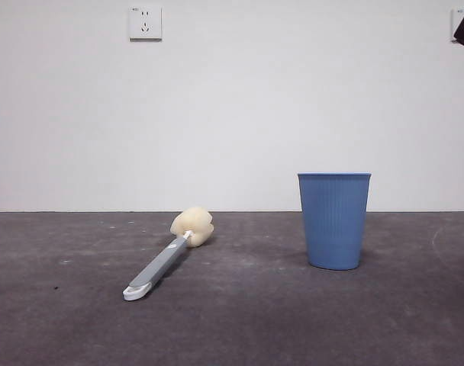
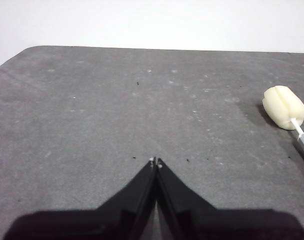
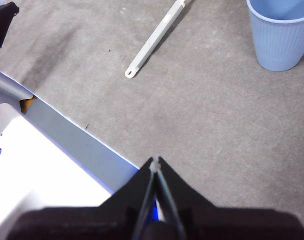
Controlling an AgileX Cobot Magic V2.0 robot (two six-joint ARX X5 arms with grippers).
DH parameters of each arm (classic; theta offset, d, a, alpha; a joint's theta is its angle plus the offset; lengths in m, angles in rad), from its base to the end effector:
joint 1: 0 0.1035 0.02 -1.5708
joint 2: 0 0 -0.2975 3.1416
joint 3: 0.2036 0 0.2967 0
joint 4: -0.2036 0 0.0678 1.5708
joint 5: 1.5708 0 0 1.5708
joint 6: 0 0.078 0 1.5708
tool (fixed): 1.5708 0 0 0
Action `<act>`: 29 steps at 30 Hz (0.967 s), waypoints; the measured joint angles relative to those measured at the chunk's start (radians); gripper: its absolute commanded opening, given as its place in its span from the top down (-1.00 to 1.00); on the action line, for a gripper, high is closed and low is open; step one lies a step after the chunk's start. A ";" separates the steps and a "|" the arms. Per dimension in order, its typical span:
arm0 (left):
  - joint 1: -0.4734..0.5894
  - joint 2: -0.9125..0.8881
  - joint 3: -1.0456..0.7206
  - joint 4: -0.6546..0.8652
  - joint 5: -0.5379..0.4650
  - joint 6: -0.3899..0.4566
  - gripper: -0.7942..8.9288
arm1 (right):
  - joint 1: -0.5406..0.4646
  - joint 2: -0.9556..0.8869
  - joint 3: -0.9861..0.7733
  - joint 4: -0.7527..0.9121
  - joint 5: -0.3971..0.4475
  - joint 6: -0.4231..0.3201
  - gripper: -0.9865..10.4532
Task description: Pick up the cup brush,pick up the cup,insert the brush into the cup,clean the cup,put the cup brush back,put the cup back to the fixed position on the table
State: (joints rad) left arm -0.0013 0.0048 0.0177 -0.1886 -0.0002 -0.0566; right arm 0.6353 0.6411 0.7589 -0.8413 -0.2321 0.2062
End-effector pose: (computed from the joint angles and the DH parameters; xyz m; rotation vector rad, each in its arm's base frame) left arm 0.1558 -0.0002 0.1432 -0.0563 0.1757 0.0039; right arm 0.1268 0.1158 0.2800 0.0355 0.8113 0.7479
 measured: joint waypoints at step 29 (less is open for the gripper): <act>0.000 0.000 0.000 0.000 0.000 0.000 0.84 | -0.335 -0.215 -0.138 0.393 0.075 -0.216 0.82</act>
State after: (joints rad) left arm -0.0013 0.0048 0.0177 -0.1886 -0.0006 -0.0566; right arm 0.3008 0.4259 0.6209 -0.4484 -0.1574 -0.0097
